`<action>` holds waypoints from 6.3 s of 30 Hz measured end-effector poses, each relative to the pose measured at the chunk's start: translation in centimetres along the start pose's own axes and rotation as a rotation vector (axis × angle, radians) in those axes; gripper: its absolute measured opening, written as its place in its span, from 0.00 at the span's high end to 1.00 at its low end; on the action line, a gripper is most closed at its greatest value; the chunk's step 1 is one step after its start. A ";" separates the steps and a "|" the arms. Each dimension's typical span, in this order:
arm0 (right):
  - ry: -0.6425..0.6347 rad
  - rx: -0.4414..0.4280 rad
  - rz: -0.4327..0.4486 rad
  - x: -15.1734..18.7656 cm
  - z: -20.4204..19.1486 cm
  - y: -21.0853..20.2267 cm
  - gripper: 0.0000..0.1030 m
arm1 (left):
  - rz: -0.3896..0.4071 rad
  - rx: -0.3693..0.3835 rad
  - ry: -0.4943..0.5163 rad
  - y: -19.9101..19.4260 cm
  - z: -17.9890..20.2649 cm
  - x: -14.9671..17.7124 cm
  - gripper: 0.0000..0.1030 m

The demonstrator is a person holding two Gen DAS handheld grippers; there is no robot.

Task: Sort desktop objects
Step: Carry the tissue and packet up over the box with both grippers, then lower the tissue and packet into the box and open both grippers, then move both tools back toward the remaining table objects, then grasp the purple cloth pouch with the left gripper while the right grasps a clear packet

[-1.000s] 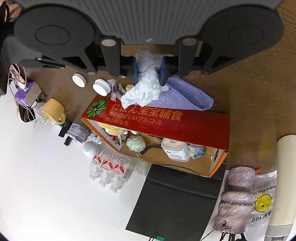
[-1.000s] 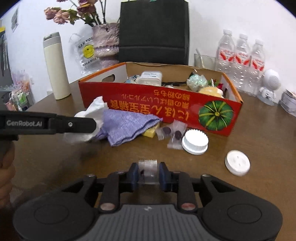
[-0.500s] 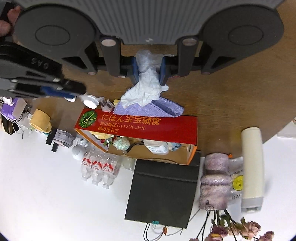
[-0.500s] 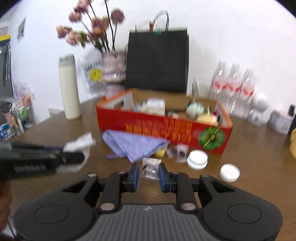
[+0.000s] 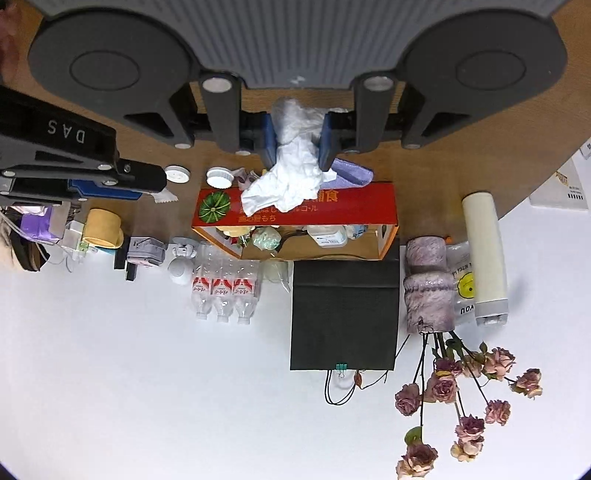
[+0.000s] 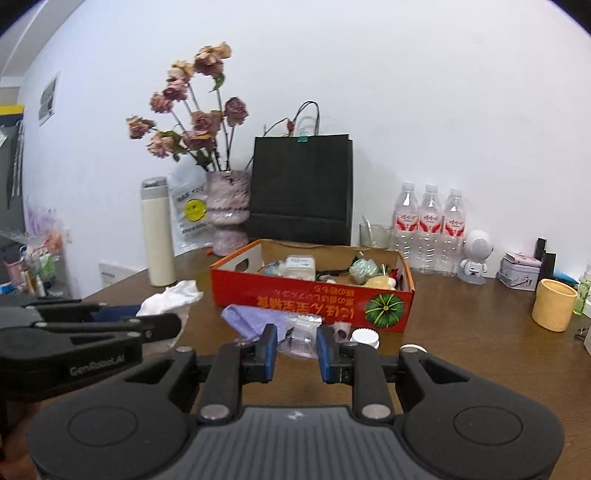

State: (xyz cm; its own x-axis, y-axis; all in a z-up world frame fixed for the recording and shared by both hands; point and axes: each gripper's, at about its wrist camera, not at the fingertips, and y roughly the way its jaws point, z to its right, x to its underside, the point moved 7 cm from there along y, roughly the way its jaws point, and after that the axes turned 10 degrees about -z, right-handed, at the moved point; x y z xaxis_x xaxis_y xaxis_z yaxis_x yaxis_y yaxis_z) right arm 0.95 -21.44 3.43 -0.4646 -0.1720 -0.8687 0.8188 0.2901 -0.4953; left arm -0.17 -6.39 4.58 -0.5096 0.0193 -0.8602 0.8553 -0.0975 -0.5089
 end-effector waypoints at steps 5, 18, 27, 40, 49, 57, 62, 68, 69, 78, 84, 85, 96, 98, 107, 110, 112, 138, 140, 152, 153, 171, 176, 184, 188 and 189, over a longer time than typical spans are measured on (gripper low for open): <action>0.017 -0.007 0.049 0.6 -0.8 -2.6 0.79 | 0.036 -0.019 -0.020 -2.5 0.0 0.7 0.76; 0.034 0.022 0.132 -0.5 -1.1 -3.0 0.79 | 0.101 -0.040 -0.046 -2.5 -1.5 -1.6 0.76; 0.062 0.040 0.105 -5.8 2.2 5.9 0.79 | 0.094 -0.048 -0.045 6.4 -3.1 -6.7 0.76; 0.140 0.049 0.075 -13.6 7.7 21.1 0.79 | 0.066 -0.057 -0.030 20.1 -5.8 -15.3 0.76; 0.132 -0.003 -0.141 -18.5 11.0 28.7 0.79 | -0.303 0.132 -0.025 31.2 -4.4 -20.5 0.76; 0.232 -0.085 -0.543 -18.8 13.4 37.3 0.79 | -0.639 0.242 -0.104 38.6 -2.4 -18.7 0.75; 0.255 -0.044 -0.668 -16.3 14.2 40.1 0.78 | -0.702 0.301 -0.135 39.6 -2.6 -17.4 0.62; 0.256 -0.050 -0.732 -14.2 13.9 41.5 0.70 | -0.701 0.324 -0.183 38.9 -4.3 -17.3 0.30; 0.259 -0.051 -0.743 -14.0 14.0 41.5 0.63 | -0.699 0.317 -0.188 38.8 -4.5 -17.3 0.30; 0.237 -0.038 -0.691 -17.8 13.3 37.0 0.50 | -0.591 0.229 -0.135 32.9 -6.2 -21.2 0.11; 0.213 -0.016 -0.652 -20.7 12.5 32.0 0.30 | -0.628 0.014 -0.108 29.3 -8.3 -21.6 0.03; 0.205 -0.006 -0.648 -20.9 12.3 31.3 0.28 | -0.622 -0.018 -0.108 28.6 -8.6 -21.6 0.02; 0.194 0.038 -0.512 -20.1 10.1 24.0 0.17 | -0.391 -0.239 -0.089 20.7 -8.9 -20.9 0.00; 0.200 0.026 -0.409 -19.8 9.6 22.4 0.17 | -0.258 -0.244 -0.065 19.0 -8.3 -20.7 0.00; 0.155 0.048 0.042 -17.2 7.8 16.9 0.14 | 0.035 -0.187 -0.116 14.7 -6.9 -18.0 0.00; 0.134 0.062 0.104 -16.7 7.5 15.6 0.14 | 0.089 -0.185 -0.075 13.5 -6.5 -17.6 0.00; 0.121 0.064 0.110 -16.6 7.2 15.1 0.13 | 0.126 -0.185 -0.056 12.6 -6.1 -17.6 0.00; 0.183 0.062 -0.042 4.9 2.9 -2.9 0.03 | -0.086 -0.075 -0.029 -2.8 -5.5 4.1 0.00; 0.225 0.078 -0.044 6.3 3.2 -4.0 0.03 | -0.090 -0.098 -0.014 -3.3 -5.6 5.1 0.00; 0.227 0.001 -0.102 7.0 3.3 -2.4 0.21 | -0.124 -0.069 -0.021 -1.4 -4.8 5.6 0.00; 0.217 -0.008 -0.113 6.8 3.2 -1.8 0.26 | -0.129 -0.056 -0.013 -0.7 -4.4 5.4 0.00; 0.207 -0.034 -0.230 0.7 7.7 13.0 0.49 | -0.155 0.022 0.331 19.9 1.4 -2.9 0.01; 0.188 -0.072 -0.206 -1.4 7.4 16.2 0.54 | -0.276 0.086 0.220 22.3 -0.1 -2.2 0.47; 0.130 -0.063 -0.253 -3.4 6.1 22.4 0.70 | -0.269 0.148 0.088 21.3 -3.1 -3.2 0.79; 0.067 -0.009 -0.294 -2.1 5.9 22.7 0.70 | -0.218 0.221 -0.060 19.4 -5.9 -5.1 0.77; 0.072 -0.004 -0.301 -1.8 6.1 22.6 0.70 | -0.219 0.239 -0.096 19.4 -6.5 -5.5 0.77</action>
State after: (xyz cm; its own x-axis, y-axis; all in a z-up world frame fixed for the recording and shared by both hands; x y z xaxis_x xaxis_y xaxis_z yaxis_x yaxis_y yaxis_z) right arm 22.36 -20.31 -6.13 -0.7088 -0.1834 -0.6812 0.6397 0.2399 -0.7302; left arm 19.78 -1.86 -0.79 -0.6949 -0.0277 -0.7186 0.6844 -0.3323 -0.6490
